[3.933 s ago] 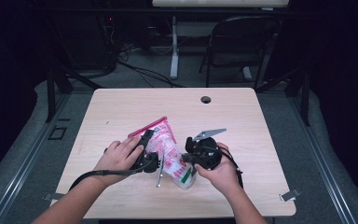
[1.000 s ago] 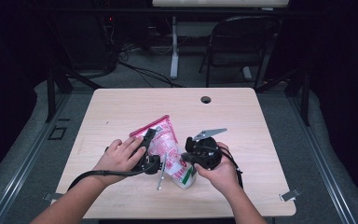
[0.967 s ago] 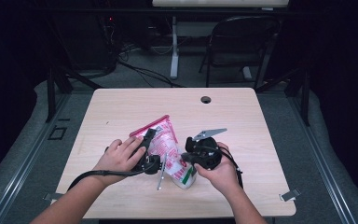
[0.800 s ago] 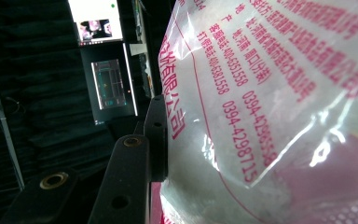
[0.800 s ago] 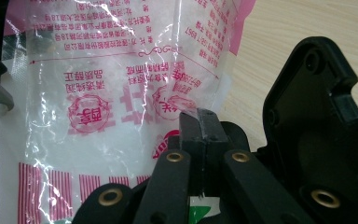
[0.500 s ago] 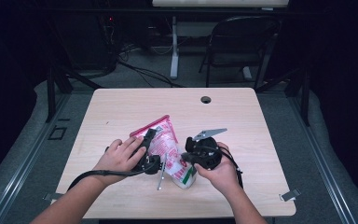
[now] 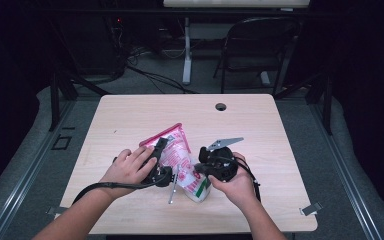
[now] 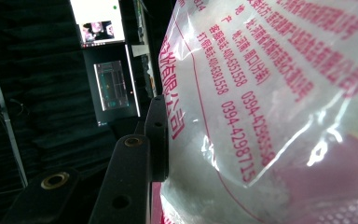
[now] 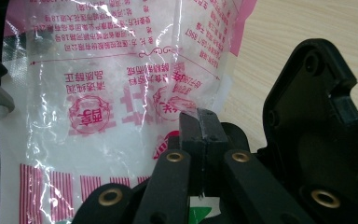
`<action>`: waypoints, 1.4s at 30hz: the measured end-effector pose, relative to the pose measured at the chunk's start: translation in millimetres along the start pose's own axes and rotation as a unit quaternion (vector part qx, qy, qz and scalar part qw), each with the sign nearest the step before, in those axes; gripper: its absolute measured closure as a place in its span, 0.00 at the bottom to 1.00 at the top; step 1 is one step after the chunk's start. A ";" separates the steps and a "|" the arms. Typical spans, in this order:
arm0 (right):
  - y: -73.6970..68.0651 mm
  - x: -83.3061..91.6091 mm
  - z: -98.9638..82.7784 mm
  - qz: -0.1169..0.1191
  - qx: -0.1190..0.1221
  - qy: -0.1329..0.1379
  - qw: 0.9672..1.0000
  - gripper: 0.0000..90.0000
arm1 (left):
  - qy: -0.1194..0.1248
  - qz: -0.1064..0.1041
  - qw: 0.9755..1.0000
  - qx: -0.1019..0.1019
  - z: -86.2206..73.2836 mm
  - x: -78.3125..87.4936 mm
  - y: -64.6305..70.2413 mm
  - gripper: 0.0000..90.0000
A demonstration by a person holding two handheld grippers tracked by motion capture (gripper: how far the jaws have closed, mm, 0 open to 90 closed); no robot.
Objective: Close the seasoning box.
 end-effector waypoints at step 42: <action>-0.1 0.7 0.7 0.000 0.001 0.003 1.000 1.00 | 0.004 0.013 1.000 -0.010 2.7 1.8 -4.2 0.78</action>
Point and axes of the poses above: each handheld gripper's, and its own axes: x roughly backward along the jaws, z roughly out of its top, y roughly to its right, the point moved 9 cm from there along -x, roughly forward along the jaws, and after that the axes turned 11 degrees about -y, right-handed, at the moved point
